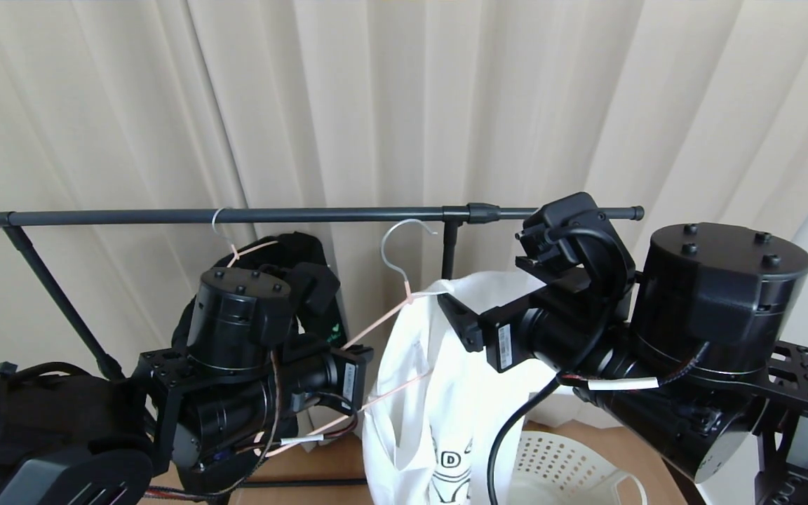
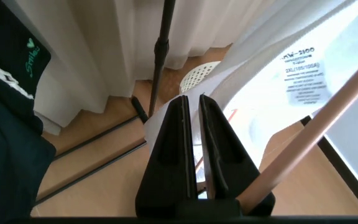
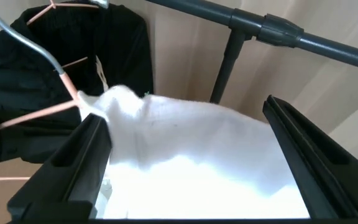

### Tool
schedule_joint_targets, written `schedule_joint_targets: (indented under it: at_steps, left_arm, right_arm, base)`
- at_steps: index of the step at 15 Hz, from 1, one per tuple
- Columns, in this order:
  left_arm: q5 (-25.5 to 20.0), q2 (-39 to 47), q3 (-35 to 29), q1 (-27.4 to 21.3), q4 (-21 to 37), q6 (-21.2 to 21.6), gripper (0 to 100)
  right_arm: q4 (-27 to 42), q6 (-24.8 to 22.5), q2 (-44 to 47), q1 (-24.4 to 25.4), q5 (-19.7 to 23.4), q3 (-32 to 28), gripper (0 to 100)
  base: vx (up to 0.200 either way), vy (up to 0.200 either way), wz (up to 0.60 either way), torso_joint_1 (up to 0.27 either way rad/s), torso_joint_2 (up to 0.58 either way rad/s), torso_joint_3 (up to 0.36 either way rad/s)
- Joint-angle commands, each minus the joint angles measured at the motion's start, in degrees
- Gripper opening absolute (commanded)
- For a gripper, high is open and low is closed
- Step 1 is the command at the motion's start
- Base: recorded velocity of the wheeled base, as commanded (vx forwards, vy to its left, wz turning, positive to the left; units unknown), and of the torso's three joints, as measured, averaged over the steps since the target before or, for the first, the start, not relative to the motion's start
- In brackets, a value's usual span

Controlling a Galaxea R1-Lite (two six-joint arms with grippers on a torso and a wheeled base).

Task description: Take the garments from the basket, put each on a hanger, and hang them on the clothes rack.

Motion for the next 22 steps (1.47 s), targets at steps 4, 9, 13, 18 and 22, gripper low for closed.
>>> schedule_joint_targets:
  at_steps: [4, 9, 13, 18, 22]
  left_arm:
    - [-0.07, -0.02, 0.28, 1.5, -3.33, -0.02, 0]
    - [-0.69, -2.48, 2.65, 2.02, -3.41, 0.16, 0]
    - [-3.76, -6.08, 5.55, 3.87, -3.41, 2.36, 0]
    - [-8.6, -10.3, 10.73, 5.36, -3.41, 6.66, 0]
    - [-11.41, -11.88, 13.64, 5.54, -3.41, 8.33, 0]
  right_arm:
    - [0.15, -0.24, -0.92, 1.17, 0.47, 2.29, 100]
    - [1.12, -2.26, -5.49, 0.82, 8.56, 6.78, 100]
    - [4.37, -5.43, -12.96, -4.19, 19.19, 10.29, 100]
    - [26.52, -12.19, -22.46, -15.0, 39.76, 4.84, 100]
    - [44.36, -16.85, -24.92, -15.53, 43.45, -3.24, 100]
  base:
    - [0.0, 0.0, 0.0, 0.0, 0.0, 0.0]
    - [0.0, 0.0, 0.0, 0.0, 0.0, 0.0]
    - [0.0, 0.0, 0.0, 0.0, 0.0, 0.0]
    - [0.0, 0.0, 0.0, 0.0, 0.0, 0.0]
    - [0.0, 0.0, 0.0, 0.0, 0.0, 0.0]
